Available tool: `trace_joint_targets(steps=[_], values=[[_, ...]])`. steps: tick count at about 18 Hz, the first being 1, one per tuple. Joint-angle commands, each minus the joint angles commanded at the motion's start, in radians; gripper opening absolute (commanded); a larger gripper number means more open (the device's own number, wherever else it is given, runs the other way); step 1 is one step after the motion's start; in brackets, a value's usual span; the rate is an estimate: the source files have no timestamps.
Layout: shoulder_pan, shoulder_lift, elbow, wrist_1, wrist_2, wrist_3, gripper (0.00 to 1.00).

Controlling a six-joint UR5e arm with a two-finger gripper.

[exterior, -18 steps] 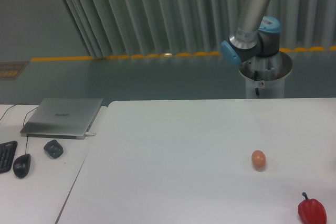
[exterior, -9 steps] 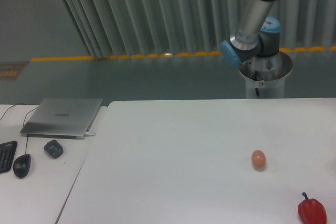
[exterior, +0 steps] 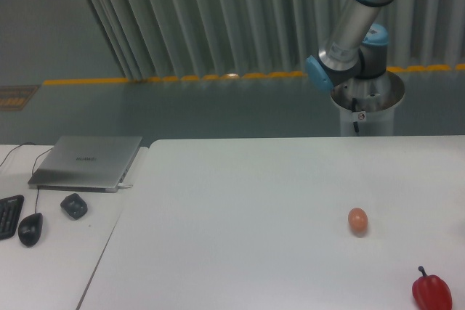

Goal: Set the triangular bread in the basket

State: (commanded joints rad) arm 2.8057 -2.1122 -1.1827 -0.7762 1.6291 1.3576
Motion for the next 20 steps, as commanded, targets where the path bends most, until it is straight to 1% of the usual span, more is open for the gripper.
trace_joint_targets(steps=[2, 3, 4, 5, 6, 7, 8, 9, 10, 15, 20], values=[[-0.006, 0.0, -0.012, -0.002, 0.0, 0.003, 0.0], [-0.006, -0.002, -0.008, -0.002, 0.0, 0.005, 0.0], [-0.006, -0.002, -0.011, -0.002, 0.0, 0.006, 0.04], [-0.006, -0.002, -0.011, 0.0, 0.002, 0.015, 0.15], [-0.006, -0.002, -0.011, -0.002, 0.002, 0.02, 0.16], [-0.006, -0.002, -0.012, -0.002, 0.002, 0.02, 0.26], [-0.006, -0.002, -0.012, -0.002, 0.0, 0.023, 0.41], [-0.006, -0.003, -0.014, 0.0, 0.002, 0.026, 0.65], [-0.005, -0.003, -0.015, 0.0, 0.008, 0.029, 1.0], [-0.005, 0.009, -0.048, -0.002, 0.017, 0.031, 1.0], [-0.005, 0.031, -0.104, -0.005, 0.018, 0.023, 1.0]])
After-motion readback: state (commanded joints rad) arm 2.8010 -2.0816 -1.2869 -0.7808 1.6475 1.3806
